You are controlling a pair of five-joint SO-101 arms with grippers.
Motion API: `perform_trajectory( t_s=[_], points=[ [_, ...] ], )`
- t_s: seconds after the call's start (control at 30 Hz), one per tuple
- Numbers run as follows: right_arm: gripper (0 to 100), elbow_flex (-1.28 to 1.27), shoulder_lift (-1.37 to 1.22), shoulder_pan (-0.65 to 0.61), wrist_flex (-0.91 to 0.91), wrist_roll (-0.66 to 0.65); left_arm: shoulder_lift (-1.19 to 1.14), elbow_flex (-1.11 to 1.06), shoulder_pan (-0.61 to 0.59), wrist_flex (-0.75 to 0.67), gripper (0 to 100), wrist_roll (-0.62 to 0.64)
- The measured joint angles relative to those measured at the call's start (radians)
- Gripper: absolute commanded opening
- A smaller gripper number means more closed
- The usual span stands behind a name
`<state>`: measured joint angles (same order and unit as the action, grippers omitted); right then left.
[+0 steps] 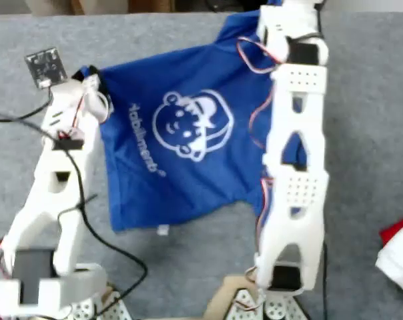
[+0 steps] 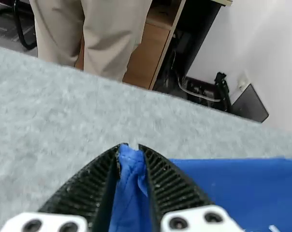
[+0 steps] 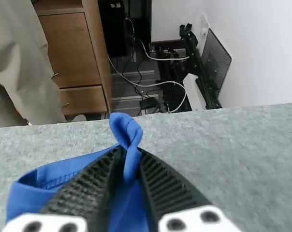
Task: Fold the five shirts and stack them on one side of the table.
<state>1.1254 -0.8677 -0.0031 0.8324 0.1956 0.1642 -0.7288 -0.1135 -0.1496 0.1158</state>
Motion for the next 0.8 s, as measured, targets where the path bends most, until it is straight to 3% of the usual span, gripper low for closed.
perform_trajectory(
  t_s=[0.3, 0.57, 0.8],
  points=[
    [0.5, -0.006, -0.026, -0.003, -0.181, 0.0, -0.491, 0.37, 0.002, 0.018, 2, 0.0],
    [0.5, -0.008, -0.026, -0.003, -0.189, 0.0, -0.612, 0.735, -0.003, 0.381, 2, 0.0],
    [0.5, 0.124, -0.026, -0.003, 0.21, 0.0, -0.614, 0.953, -0.032, 0.842, 2, -0.005]
  ],
)
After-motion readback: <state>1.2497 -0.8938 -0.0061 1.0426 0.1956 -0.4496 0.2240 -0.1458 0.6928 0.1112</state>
